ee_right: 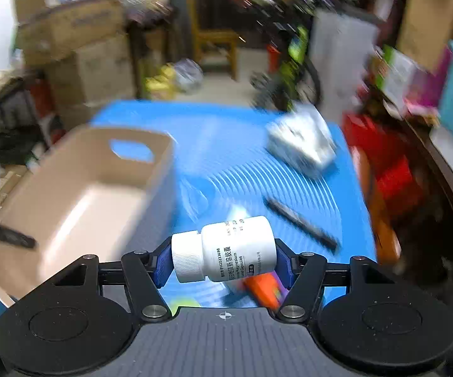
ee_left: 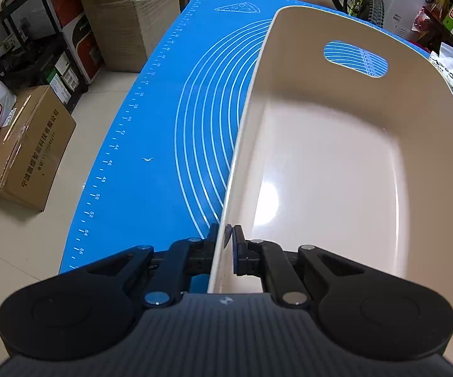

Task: Organize rigid objects
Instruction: 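Carry the pill bottle into the basket and open the right gripper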

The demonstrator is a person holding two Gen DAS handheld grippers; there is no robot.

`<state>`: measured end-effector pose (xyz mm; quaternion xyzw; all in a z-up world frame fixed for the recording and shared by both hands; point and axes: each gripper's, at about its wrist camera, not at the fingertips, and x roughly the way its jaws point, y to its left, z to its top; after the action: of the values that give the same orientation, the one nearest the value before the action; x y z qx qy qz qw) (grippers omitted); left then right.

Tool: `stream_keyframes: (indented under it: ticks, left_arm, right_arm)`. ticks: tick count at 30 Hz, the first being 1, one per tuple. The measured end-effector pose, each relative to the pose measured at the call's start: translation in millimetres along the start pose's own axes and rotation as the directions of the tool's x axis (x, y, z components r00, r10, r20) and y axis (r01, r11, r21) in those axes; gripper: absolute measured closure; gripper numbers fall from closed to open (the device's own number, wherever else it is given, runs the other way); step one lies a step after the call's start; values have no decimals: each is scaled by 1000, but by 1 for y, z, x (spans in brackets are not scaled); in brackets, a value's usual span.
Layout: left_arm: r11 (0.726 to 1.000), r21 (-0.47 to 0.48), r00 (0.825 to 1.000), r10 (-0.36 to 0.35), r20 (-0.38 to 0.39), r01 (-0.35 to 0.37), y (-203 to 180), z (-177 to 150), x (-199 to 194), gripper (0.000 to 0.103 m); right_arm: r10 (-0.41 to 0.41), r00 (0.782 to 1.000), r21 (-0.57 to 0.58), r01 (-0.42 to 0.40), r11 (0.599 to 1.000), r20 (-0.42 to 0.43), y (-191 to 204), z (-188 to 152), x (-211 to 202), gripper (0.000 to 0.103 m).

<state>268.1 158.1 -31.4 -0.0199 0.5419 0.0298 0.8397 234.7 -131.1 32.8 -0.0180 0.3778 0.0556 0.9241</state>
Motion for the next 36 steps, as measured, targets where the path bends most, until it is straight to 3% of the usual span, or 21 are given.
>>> stream_keyframes:
  ticks: [6,19,30,36]
  left_arm:
    - [1000,3,1000,5,-2,-5,-1,0,1,93]
    - [1000,12,1000,19,-1,-19,-4,0,1,93]
    - [999,20,1000,28,0,-28,-9,-1,-1,92]
    - [999,19,1000,27,0,-27,-8,-1,0,92]
  right_arm:
    - [80,994,-79,-75,994,68,41,40,10,36]
    - [149,988,-189,-153,970,-37,122,40,79,36]
    - [73,978,-291,-130,948,-197,157,16,117,36]
    - [50,980,-332,-113,937,-191,159,6,115,35]
